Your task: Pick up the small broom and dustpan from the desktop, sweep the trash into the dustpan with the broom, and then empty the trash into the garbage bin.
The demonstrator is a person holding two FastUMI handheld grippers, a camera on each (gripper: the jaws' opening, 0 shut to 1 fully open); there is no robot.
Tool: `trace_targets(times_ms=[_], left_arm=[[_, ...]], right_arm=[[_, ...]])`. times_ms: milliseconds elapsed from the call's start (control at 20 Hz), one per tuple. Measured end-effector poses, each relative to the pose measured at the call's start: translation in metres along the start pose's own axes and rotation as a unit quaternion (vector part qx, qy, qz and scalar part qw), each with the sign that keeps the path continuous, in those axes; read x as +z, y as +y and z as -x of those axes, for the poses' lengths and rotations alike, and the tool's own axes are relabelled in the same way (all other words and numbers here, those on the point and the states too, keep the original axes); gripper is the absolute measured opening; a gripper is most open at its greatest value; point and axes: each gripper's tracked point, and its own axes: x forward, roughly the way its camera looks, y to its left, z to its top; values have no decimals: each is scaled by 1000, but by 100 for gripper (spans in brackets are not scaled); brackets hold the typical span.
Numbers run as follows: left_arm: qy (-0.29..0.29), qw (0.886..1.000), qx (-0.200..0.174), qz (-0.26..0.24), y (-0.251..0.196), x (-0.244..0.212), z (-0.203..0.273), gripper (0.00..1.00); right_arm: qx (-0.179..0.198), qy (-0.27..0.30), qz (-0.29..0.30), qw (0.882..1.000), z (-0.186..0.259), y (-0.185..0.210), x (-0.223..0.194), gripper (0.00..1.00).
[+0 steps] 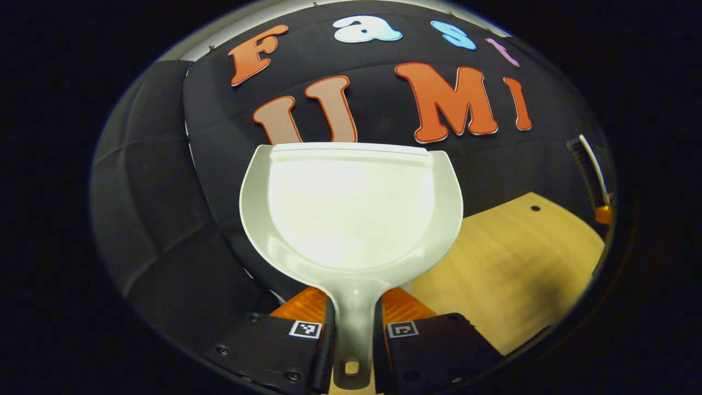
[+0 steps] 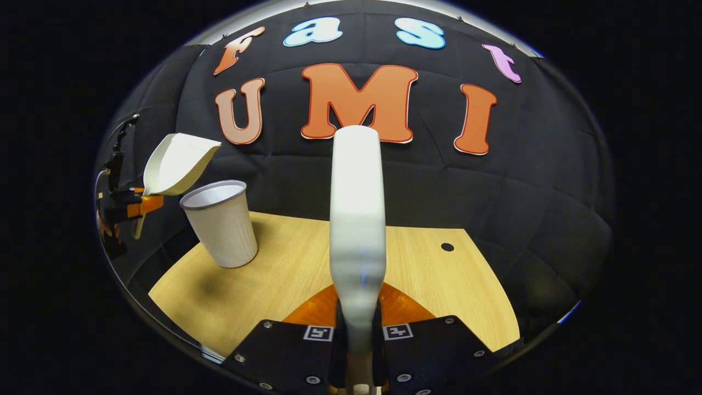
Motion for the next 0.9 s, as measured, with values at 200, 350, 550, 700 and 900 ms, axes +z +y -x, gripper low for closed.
trace_targets(times_ms=[200, 350, 550, 700, 900], left_arm=[[-1, 997, -31, 66, -55, -7, 27, 29], [-6, 995, -33, 89, -78, -8, 48, 32], [-2, 992, -52, 117, -123, -17, 65, 29], [14, 991, -72, 112, -150, -28, 68, 29], [51, 988, -84, 118, -173, -54, 67, 29]], right_arm=[[5, 4, 5, 1000, 4, 0, -4, 18], [8, 9, 9, 1000, 6, 0, -9, 18], [14, 21, 10, 1000, 7, 3, -17, 18], [15, 30, 15, 999, 6, 3, -24, 18], [12, 50, 18, 999, 4, -2, -41, 18]])
